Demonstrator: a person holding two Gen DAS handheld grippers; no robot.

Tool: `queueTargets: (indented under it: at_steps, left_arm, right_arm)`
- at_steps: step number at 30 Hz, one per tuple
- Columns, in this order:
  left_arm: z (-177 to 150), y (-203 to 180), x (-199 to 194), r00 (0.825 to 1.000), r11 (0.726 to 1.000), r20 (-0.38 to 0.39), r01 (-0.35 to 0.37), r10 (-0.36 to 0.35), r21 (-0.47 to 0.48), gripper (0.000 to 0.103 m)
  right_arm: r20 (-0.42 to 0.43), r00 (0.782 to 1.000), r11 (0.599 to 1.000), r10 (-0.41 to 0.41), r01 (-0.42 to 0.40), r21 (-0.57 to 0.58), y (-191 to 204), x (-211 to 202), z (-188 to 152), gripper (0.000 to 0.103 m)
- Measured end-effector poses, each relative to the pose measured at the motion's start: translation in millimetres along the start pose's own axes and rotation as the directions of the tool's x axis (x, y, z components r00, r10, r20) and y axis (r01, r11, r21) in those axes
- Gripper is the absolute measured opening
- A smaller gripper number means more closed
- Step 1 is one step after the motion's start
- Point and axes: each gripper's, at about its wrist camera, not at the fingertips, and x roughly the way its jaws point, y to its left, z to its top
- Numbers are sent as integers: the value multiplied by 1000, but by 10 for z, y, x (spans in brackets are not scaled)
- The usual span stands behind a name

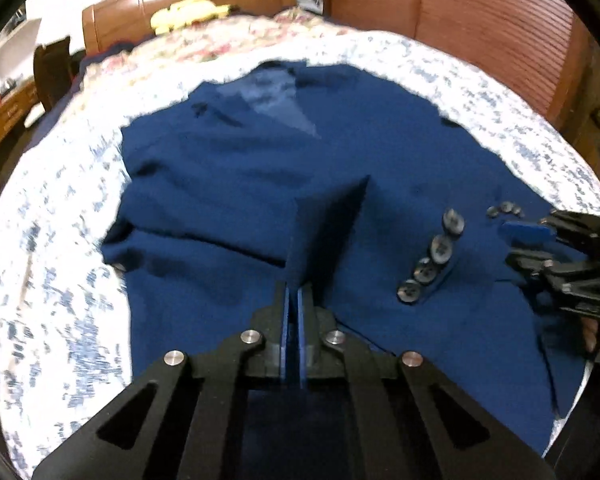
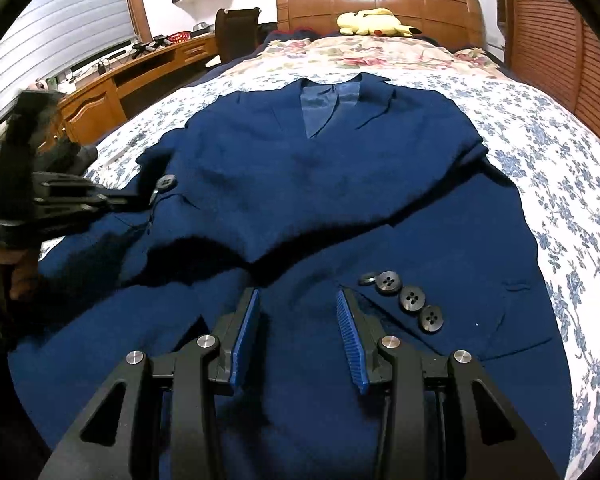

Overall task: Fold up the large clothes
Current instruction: 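Grasp the blazer front near the buttons with the left tool, then fold the button side over the blazer front with the left tool, release, then grasp the folded side near the buttons with the right tool, fold it over, release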

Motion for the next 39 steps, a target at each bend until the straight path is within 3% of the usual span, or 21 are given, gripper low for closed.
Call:
queueTargets:
  at_steps: [12, 18, 21, 24, 27, 29, 33, 39]
  left_arm:
    - [71, 143, -745, 985, 1000, 175, 2, 2, -23, 4]
    - [11, 298, -737, 985, 998, 165, -33, 42, -57, 4]
    - [-28, 418, -692, 990, 996, 141, -15, 27, -84, 4]
    - [-73, 525, -736, 988, 994, 154, 2, 14, -106, 16]
    - [-126, 583, -803, 986, 993, 168, 14, 6, -116, 22]
    - [-161, 618, -858, 984, 993, 175, 7, 14, -118, 27]
    - [-224, 710, -940, 983, 992, 182, -12, 34, -122, 29]
    - [-329, 873, -1045, 980, 991, 185, -50, 73, -127, 30]
  right_arm:
    - [44, 999, 1000, -7, 7, 2, -9, -59, 67, 41]
    - [69, 998, 1000, 14, -12, -17, 59, -41, 103, 41]
    - [78, 996, 999, 35, -32, -38, 136, -13, 152, 41]
    - [86, 994, 995, 73, -68, -67, 250, 35, 248, 41]
    - [88, 991, 990, 101, -91, -112, 372, 110, 367, 41]
    - [68, 992, 985, 109, -99, -139, 463, 204, 432, 41]
    - [-2, 994, 971, 110, -108, -213, 638, 428, 481, 41]
    - [-56, 983, 948, 174, -183, -262, 919, 523, 479, 41]
